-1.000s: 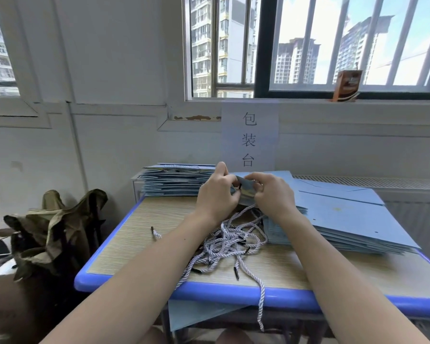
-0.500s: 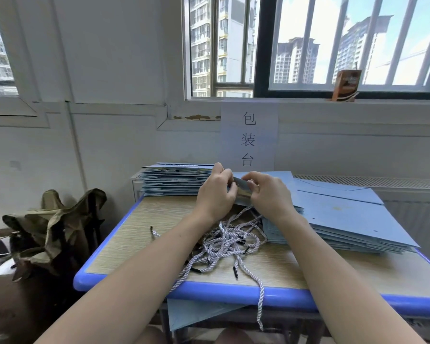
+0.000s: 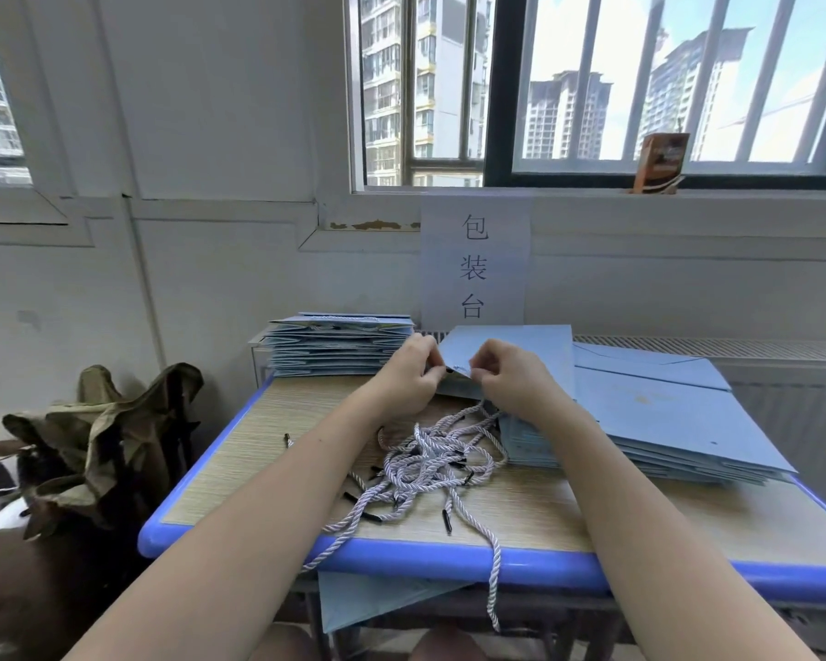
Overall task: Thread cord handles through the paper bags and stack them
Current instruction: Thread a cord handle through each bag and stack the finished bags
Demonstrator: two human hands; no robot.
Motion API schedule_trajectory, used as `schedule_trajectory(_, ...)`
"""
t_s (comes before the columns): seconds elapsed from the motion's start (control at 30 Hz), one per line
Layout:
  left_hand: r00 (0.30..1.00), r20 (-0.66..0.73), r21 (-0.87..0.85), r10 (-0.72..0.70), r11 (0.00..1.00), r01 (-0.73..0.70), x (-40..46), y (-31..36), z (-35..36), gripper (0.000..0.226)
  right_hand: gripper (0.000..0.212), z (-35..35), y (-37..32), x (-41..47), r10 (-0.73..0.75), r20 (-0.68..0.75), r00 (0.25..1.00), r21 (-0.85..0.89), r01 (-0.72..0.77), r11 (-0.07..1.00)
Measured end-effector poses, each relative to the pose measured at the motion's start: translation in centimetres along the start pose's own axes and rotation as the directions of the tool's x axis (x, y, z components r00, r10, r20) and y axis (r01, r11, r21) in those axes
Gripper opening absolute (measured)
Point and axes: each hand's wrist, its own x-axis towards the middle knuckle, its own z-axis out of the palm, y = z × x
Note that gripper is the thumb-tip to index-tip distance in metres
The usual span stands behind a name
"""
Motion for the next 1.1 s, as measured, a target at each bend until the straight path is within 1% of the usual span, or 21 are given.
schedule_trajectory(0.1, 0.993, 0.101, -0.08, -0.066, 0.994, 0.075, -0.4, 0.0, -0.3, 0.012, 0.012, 0.0, 0.0, 0.1, 0.005, 0.032, 0.999, -0.076, -0.002, 0.997)
schedule_trajectory(0.2, 0.986, 0.132, -0.161, -0.097, 0.98, 0.118, -0.6, 0.3, -0.6, 0.01, 0.02, -0.2, -0.3, -0.3, -0.013, 0.078, 0.997, -0.115, 0.022, 0.993)
schedule_trajectory(0.23, 0.986, 0.126, -0.188, -0.11, 0.973, 0.132, -0.6, 0.3, -0.6, 0.009, 0.017, -0.2, -0.4, -0.4, -0.02, 0.088, 0.996, -0.121, 0.031, 0.992)
schedule_trajectory(0.3, 0.986, 0.104, -0.232, -0.13, 0.961, 0.151, -0.7, 0.4, -0.7, 0.006, 0.002, -0.3, -0.3, -0.3, -0.017, 0.091, 0.996, -0.117, 0.028, 0.993)
schedule_trajectory(0.33, 0.986, 0.099, -0.249, -0.134, 0.956, 0.155, -0.7, 0.4, -0.8, 0.006, 0.005, -0.3, -0.2, -0.3, -0.015, 0.082, 0.997, -0.098, 0.023, 0.995)
schedule_trajectory(0.4, 0.983, 0.121, -0.288, -0.137, 0.943, 0.167, -0.8, 0.4, -1.0, 0.006, 0.009, -0.5, 0.1, -0.2, 0.018, 0.056, 0.998, 0.006, -0.019, 1.0)
schedule_trajectory(0.47, 0.975, 0.183, -0.324, -0.124, 0.929, 0.179, -1.0, 0.4, -1.4, 0.008, 0.009, -0.7, 0.3, -0.1, 0.055, 0.01, 0.998, 0.114, -0.055, 0.992)
schedule_trajectory(0.57, 0.952, 0.303, -0.384, -0.045, 0.909, 0.165, -1.1, 0.1, -2.0, 0.009, 0.004, -0.8, 0.4, 0.0, 0.08, -0.049, 0.996, 0.171, -0.071, 0.983)
schedule_trajectory(0.7, 0.916, 0.402, -0.453, 0.018, 0.873, 0.181, -1.2, 0.0, -2.2, 0.013, 0.01, -0.8, 0.3, 0.0, 0.126, -0.041, 0.991, 0.3, -0.108, 0.948)
schedule_trajectory(0.77, 0.902, 0.43, -0.514, 0.045, 0.834, 0.203, -1.3, 0.1, -2.4, 0.009, 0.009, -1.0, 0.1, 0.0, 0.15, -0.022, 0.988, 0.432, -0.126, 0.893)
schedule_trajectory(0.8, 0.894, 0.444, -0.54, 0.058, 0.814, 0.215, -1.4, 0.2, -2.5, 0.008, 0.007, -1.0, 0.0, 0.0, 0.158, -0.011, 0.987, 0.513, -0.131, 0.849)
schedule_trajectory(0.87, 0.882, 0.466, -0.565, 0.064, 0.789, 0.241, -1.3, 0.3, -2.6, 0.008, 0.008, -1.1, -0.2, 0.0, 0.176, 0.009, 0.984, 0.66, -0.138, 0.739)
schedule_trajectory(0.93, 0.889, 0.456, -0.565, 0.034, 0.783, 0.259, -1.3, 0.5, -2.5, 0.007, 0.012, -1.3, -0.2, 0.2, 0.186, 0.036, 0.982, 0.771, -0.146, 0.62)
schedule_trajectory(1.0, 0.912, 0.409, -0.538, -0.02, 0.802, 0.259, -1.2, 0.5, -2.2, 0.007, 0.015, -2.0, -0.2, 0.2, 0.171, 0.096, 0.981, 0.864, -0.167, 0.474)
schedule_trajectory(1.03, 0.927, 0.371, -0.499, -0.056, 0.83, 0.25, -1.2, 0.6, -2.1, 0.007, 0.018, -2.4, -0.2, 0.2, 0.16, 0.12, 0.98, 0.897, -0.176, 0.406)
schedule_trajectory(1.07, 0.941, 0.326, -0.437, -0.091, 0.868, 0.236, -1.1, 0.5, -1.9, 0.008, 0.023, -2.8, -0.2, 0.0, 0.149, 0.124, 0.981, 0.916, -0.171, 0.364)
schedule_trajectory(1.1, 0.952, 0.278, -0.351, -0.125, 0.91, 0.222, -1.0, 0.5, -1.8, 0.01, 0.028, -3.2, -0.2, -0.1, 0.14, 0.11, 0.984, 0.923, -0.153, 0.352)
